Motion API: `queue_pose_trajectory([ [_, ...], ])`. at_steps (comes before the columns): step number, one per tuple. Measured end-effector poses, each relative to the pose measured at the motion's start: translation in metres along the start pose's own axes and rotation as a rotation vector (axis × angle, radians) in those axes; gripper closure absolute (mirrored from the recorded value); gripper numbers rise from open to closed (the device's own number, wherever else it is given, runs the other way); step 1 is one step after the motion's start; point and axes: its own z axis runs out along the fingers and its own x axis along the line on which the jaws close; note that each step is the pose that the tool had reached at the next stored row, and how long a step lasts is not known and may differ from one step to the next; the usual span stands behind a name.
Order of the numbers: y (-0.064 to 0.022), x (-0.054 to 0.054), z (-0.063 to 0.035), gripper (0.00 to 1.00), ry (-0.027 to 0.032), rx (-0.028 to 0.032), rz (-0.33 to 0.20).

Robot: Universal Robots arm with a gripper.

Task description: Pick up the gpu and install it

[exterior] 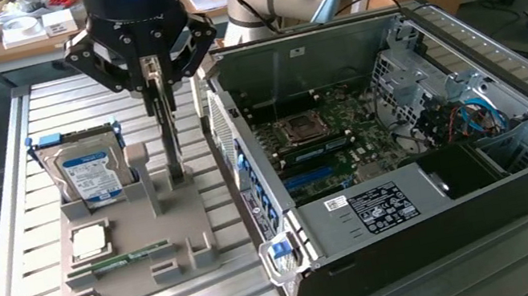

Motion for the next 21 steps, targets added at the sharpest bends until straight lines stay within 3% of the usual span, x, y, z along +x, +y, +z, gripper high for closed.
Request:
queue_pose_trajectory([
  [10,0.0010,-0.014,-0.0001,0.73,0.0041,-0.0007,0.000],
  [21,0.0027,-0.033,-0.0002,0.73,0.0163,0.0003,-0.002],
])
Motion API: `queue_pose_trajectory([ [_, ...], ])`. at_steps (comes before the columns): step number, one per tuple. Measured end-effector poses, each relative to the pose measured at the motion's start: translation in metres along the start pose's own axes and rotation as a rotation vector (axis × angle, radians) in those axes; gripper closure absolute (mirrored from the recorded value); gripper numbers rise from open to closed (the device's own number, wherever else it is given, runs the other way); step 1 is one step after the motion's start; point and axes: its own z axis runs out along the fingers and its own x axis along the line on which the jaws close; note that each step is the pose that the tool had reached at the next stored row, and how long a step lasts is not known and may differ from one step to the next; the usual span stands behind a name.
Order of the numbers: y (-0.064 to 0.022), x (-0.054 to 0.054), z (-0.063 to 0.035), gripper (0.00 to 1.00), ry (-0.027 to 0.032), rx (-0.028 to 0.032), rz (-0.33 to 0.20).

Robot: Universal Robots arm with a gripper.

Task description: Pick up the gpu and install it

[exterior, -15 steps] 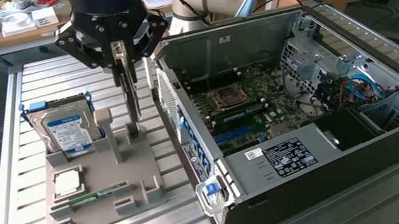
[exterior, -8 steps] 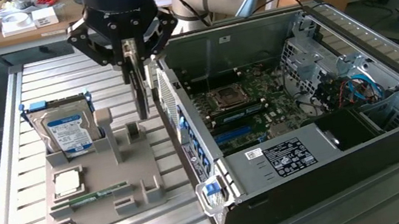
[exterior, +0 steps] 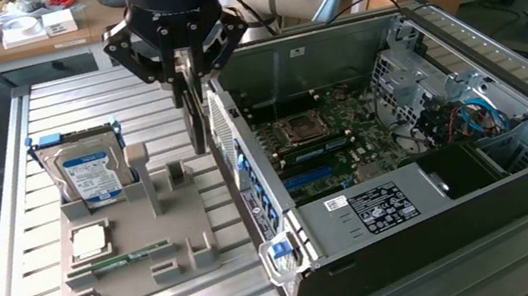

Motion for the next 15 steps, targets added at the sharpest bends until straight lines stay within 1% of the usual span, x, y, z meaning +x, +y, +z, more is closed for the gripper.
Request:
queue_pose_trajectory([
  [5,0.0006,-0.008,-0.0002,0.73,0.0067,0.0005,-0.001],
  [8,0.0010,-0.014,-0.0004,0.73,0.0095,0.0007,-0.001],
  [15,0.0021,-0.032,-0.0007,0.73,0.0152,0.0009,-0.001],
])
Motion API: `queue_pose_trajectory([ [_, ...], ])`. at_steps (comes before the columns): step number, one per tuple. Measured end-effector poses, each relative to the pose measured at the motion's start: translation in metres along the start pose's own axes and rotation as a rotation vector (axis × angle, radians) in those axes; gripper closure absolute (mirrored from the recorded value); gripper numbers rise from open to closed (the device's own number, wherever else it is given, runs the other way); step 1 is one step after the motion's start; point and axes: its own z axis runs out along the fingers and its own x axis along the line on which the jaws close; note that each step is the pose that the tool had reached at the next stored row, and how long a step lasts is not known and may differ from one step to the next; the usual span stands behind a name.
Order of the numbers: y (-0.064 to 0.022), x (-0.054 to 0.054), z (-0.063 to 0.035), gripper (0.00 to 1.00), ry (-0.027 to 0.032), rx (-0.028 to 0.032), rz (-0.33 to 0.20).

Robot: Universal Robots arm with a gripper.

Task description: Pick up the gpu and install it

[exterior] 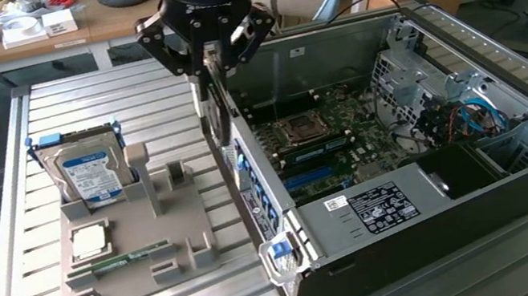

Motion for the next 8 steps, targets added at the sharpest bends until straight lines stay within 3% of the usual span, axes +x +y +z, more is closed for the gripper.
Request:
queue_pose_trajectory([
  [8,0.0015,-0.023,-0.0010,0.73,0.0056,0.0004,0.001],
])
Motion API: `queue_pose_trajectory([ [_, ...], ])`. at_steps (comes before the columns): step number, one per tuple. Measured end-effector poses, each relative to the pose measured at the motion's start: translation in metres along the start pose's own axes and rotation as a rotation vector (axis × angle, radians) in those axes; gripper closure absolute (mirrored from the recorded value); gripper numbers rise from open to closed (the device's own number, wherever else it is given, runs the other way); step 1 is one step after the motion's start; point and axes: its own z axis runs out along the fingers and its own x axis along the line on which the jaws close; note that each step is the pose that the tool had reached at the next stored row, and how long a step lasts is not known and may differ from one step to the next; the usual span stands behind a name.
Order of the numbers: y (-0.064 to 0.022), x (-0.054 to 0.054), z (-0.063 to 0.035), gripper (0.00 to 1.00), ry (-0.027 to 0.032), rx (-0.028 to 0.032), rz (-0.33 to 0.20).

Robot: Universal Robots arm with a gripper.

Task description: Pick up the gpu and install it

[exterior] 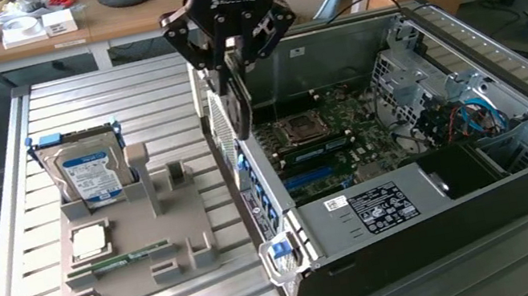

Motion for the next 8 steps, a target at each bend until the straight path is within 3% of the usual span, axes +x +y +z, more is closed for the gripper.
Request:
queue_pose_trajectory([
  [8,0.0015,-0.023,-0.0011,0.73,0.0046,0.0004,0.000],
])
